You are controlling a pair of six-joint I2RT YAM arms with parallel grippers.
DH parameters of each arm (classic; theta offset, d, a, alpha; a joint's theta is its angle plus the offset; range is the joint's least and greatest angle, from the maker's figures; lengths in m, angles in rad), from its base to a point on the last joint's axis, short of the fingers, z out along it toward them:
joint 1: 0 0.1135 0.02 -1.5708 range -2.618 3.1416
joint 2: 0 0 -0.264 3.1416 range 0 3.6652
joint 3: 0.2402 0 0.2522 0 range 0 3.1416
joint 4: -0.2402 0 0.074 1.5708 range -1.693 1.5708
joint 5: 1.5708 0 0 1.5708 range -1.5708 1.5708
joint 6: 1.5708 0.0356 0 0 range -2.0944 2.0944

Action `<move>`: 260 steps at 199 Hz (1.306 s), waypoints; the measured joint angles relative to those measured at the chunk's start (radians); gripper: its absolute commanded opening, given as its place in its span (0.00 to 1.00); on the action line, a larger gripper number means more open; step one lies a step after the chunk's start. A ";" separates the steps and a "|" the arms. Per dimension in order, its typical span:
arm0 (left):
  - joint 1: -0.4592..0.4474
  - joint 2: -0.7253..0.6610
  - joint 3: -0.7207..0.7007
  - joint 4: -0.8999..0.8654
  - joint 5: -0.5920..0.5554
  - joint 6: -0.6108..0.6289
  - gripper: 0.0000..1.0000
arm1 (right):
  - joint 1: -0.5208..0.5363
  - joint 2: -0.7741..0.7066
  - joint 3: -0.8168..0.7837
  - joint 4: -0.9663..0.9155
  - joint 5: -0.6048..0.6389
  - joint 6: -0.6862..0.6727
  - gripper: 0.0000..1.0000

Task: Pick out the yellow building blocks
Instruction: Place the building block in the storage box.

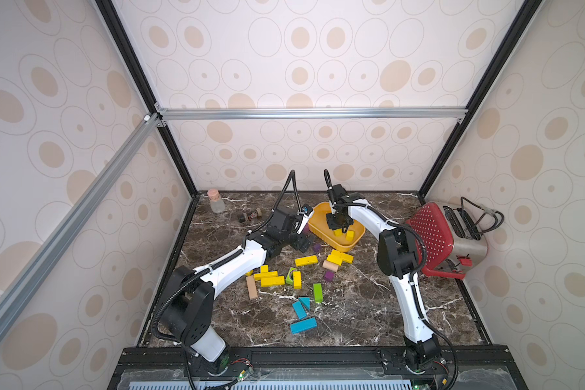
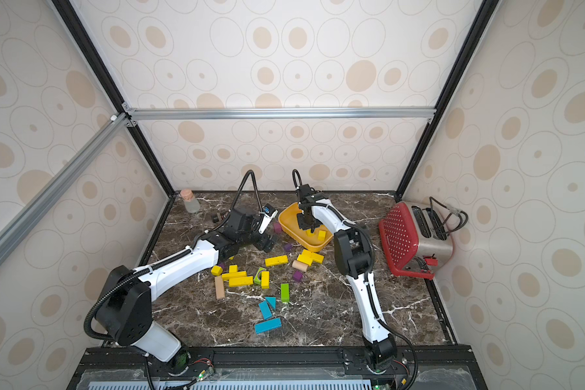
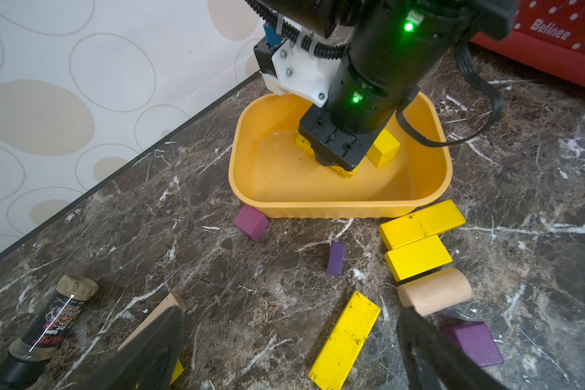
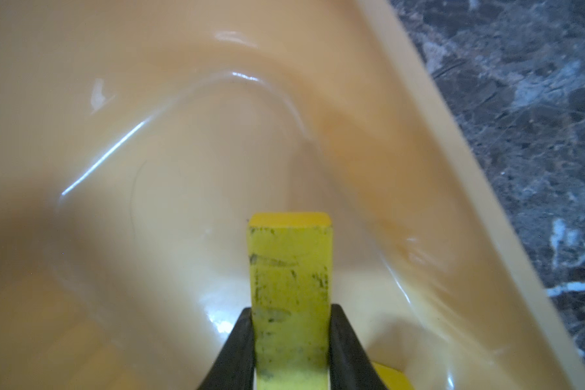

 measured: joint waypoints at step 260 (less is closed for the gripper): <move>0.000 -0.003 0.050 -0.129 -0.048 -0.120 0.95 | 0.025 -0.241 -0.168 0.061 -0.065 0.011 0.45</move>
